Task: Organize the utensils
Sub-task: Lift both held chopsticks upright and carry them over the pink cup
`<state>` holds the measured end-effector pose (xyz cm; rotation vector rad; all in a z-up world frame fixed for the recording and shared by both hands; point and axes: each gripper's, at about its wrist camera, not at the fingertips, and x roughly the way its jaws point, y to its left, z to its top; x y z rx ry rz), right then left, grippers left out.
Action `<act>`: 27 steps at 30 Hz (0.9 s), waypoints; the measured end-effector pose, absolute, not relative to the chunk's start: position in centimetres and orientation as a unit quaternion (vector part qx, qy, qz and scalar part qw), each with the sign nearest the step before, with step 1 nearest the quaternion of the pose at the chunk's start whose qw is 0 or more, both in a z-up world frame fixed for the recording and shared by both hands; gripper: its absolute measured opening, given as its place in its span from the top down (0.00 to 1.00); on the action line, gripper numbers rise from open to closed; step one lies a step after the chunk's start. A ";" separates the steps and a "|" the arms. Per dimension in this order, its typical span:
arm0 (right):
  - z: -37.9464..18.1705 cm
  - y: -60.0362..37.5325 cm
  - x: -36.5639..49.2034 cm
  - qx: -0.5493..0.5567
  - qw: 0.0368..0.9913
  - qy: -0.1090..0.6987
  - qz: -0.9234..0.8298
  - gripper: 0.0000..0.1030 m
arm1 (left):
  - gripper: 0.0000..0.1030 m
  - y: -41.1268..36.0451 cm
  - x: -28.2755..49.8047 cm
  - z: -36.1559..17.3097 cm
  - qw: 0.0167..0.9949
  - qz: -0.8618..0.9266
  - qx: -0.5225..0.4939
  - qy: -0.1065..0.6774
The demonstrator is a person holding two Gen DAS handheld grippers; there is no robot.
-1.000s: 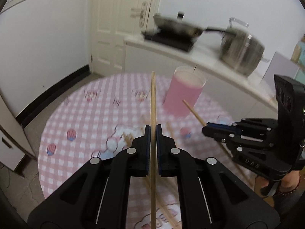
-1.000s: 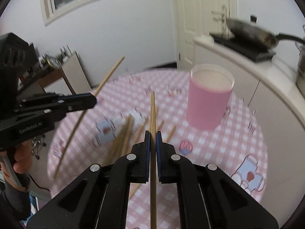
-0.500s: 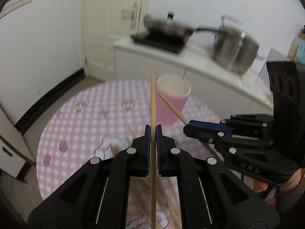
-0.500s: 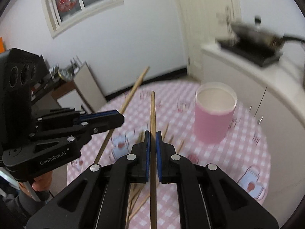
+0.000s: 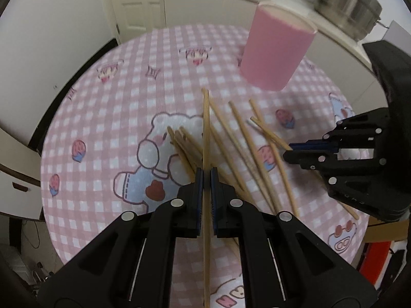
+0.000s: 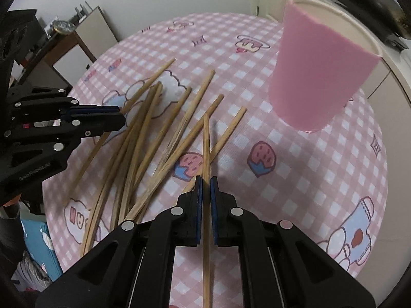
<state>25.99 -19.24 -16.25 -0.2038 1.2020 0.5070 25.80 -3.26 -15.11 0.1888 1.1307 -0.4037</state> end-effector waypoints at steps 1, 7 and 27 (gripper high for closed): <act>-16.4 -19.0 26.3 -0.098 0.787 0.562 0.234 0.95 | 0.94 -3.3 26.0 -15.4 0.819 -0.188 0.090 0.535; -16.6 -18.4 27.6 -0.109 0.777 0.572 0.238 0.95 | 0.94 -3.6 26.6 -16.4 0.808 -0.198 0.094 0.548; -2.2 -21.9 26.4 -0.035 0.887 0.375 0.267 0.95 | 0.94 -5.0 25.1 -2.5 0.895 -0.257 0.032 0.363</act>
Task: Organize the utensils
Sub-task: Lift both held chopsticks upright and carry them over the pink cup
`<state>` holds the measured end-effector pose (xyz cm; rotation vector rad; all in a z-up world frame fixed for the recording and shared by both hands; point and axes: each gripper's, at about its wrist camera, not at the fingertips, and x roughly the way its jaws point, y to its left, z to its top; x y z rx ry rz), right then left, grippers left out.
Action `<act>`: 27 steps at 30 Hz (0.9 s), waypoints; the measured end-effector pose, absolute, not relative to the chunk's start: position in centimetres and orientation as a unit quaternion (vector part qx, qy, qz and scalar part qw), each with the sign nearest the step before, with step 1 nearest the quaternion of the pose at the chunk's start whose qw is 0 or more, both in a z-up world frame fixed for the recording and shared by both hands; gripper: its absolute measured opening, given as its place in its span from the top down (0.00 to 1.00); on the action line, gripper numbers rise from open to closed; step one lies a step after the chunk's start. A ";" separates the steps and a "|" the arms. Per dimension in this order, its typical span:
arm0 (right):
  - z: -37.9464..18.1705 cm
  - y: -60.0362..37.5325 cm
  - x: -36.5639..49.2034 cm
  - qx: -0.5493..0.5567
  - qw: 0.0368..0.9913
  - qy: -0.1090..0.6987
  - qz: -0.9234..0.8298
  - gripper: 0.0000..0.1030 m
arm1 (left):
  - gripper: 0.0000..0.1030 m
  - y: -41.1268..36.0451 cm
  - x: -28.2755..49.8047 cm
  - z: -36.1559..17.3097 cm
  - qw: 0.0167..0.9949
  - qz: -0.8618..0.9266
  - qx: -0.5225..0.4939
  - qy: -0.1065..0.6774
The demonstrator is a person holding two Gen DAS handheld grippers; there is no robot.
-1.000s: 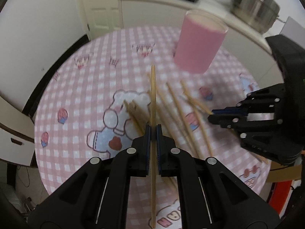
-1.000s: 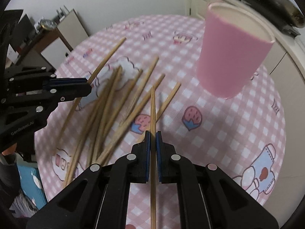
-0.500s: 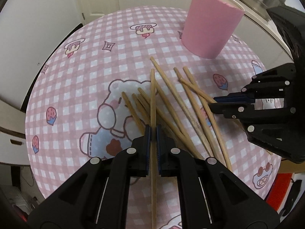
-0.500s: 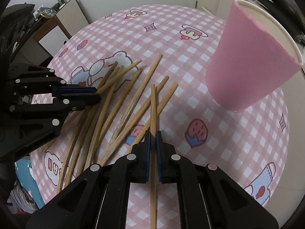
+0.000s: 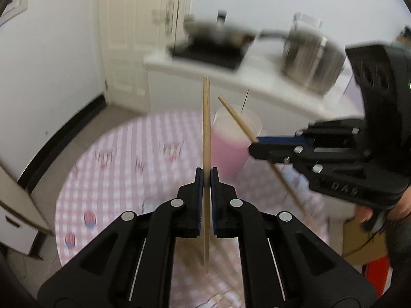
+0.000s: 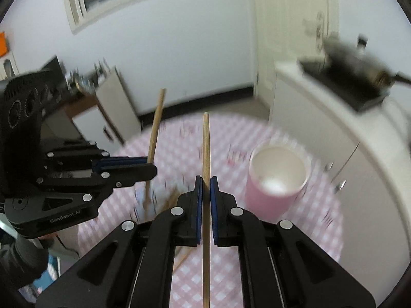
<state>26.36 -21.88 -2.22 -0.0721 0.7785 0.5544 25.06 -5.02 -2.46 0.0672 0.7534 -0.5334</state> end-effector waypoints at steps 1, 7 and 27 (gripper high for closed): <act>-0.9 -22.2 26.1 -0.033 0.898 0.349 0.264 0.95 | 0.94 -5.4 25.1 -1.2 0.902 -0.260 0.022 0.344; 3.2 -24.1 26.5 -0.002 0.941 0.224 0.253 0.95 | 0.94 -6.7 26.9 3.0 0.925 -0.257 -0.045 0.276; -0.1 -28.2 32.7 0.026 0.978 0.059 0.200 0.95 | 0.94 -11.3 32.8 0.5 0.943 -0.236 -0.069 0.226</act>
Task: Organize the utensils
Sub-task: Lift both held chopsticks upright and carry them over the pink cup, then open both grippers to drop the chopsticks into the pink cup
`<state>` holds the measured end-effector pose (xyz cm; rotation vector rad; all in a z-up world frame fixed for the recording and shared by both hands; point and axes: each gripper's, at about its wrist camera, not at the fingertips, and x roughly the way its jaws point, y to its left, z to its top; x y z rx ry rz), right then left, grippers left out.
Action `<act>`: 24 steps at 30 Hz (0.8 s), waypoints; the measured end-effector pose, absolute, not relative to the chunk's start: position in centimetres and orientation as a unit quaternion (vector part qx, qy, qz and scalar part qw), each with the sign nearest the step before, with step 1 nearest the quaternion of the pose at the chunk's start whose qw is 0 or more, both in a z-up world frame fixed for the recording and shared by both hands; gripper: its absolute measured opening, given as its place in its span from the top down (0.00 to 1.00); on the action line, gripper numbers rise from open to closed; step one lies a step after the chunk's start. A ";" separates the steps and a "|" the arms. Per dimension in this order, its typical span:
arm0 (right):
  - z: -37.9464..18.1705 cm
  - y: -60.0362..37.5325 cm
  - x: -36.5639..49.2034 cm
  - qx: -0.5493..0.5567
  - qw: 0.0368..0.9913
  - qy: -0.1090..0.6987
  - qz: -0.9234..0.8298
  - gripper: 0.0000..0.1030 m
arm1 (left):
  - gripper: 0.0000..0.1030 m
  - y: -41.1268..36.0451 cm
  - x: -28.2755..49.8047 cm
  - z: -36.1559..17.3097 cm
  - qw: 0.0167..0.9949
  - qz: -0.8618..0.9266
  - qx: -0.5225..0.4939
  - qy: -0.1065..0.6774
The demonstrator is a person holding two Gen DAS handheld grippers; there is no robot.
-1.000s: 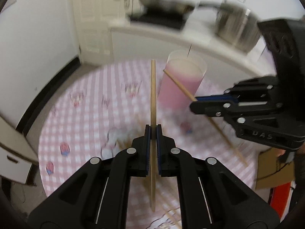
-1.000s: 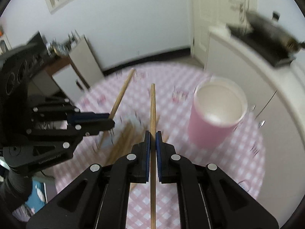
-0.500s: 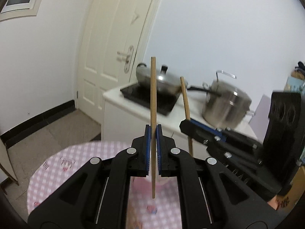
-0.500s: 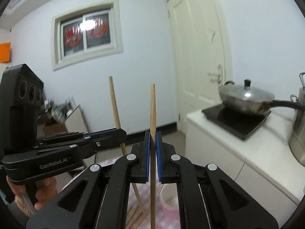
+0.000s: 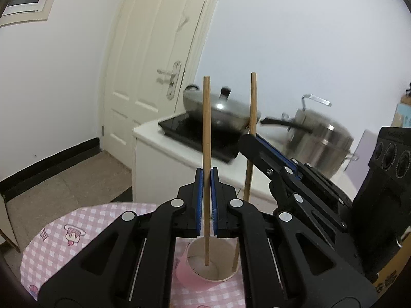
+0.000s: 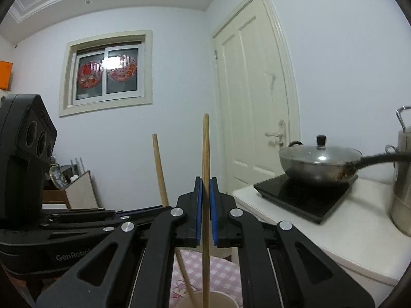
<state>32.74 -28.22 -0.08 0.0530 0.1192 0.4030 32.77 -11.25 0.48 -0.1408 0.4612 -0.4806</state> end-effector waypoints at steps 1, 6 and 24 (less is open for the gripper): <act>-0.5 -28.3 32.7 0.029 0.977 0.065 0.200 0.95 | 0.94 -11.5 32.9 -0.1 0.940 -0.238 -0.067 0.233; -2.6 -29.1 32.5 0.038 0.976 0.087 0.194 0.95 | 0.94 -11.8 33.1 -2.0 0.936 -0.238 -0.049 0.253; -6.1 -30.1 29.5 0.065 0.958 0.211 0.184 0.88 | 0.35 -11.2 32.1 -4.8 0.915 -0.240 -0.033 0.323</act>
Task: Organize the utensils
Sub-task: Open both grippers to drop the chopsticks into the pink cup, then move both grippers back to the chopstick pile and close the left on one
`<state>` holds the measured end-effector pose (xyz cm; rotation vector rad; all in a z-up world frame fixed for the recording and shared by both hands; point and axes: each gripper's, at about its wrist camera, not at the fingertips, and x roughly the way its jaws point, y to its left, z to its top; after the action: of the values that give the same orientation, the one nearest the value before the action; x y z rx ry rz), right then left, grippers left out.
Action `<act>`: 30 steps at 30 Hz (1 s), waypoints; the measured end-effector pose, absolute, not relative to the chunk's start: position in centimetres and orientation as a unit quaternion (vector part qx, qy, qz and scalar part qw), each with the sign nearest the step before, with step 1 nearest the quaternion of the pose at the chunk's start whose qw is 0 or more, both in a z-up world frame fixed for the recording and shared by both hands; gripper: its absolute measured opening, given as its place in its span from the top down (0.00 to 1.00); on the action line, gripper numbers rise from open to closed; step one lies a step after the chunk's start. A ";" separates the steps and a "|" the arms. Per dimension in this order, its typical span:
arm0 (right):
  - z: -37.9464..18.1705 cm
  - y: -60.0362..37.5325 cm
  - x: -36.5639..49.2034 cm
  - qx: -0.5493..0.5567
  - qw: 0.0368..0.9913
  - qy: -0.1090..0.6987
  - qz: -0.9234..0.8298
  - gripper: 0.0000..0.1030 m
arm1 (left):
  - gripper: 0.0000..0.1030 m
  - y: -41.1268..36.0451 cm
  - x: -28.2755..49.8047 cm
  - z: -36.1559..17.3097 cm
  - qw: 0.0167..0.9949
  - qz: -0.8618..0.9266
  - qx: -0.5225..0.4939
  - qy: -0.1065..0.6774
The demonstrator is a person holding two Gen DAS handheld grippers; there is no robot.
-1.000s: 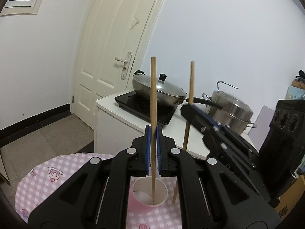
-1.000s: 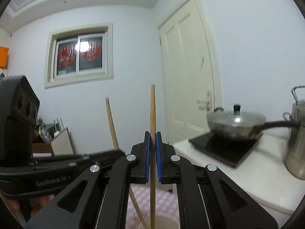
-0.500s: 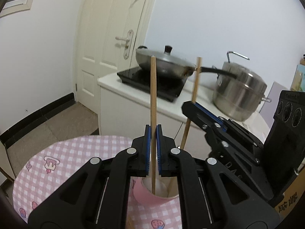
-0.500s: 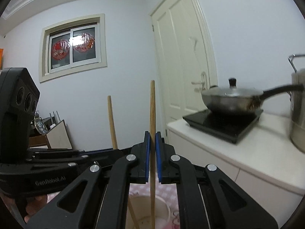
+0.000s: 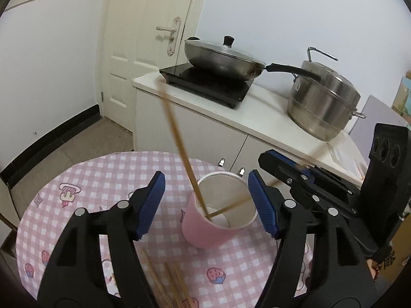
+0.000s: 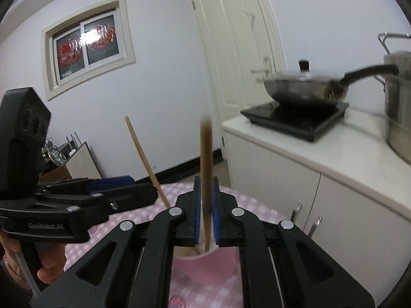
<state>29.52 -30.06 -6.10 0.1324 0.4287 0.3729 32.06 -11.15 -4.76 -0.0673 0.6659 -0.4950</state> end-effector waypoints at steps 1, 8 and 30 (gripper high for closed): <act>-6.1 -30.0 29.2 0.066 0.957 0.220 0.179 0.86 | 0.35 -11.0 31.9 -4.7 0.915 -0.239 -0.032 0.325; -5.4 -30.0 26.7 0.064 0.957 0.234 0.157 0.60 | 0.35 -9.2 29.2 -4.1 0.912 -0.231 -0.028 0.337; -10.1 -25.3 19.7 0.055 0.913 0.367 0.169 0.53 | 0.35 0.8 23.4 -12.1 0.869 -0.147 -0.032 0.471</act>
<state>19.74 -25.28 -10.07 0.1142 0.7559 0.3473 23.40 0.81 -12.09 -0.0668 0.9864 -0.3075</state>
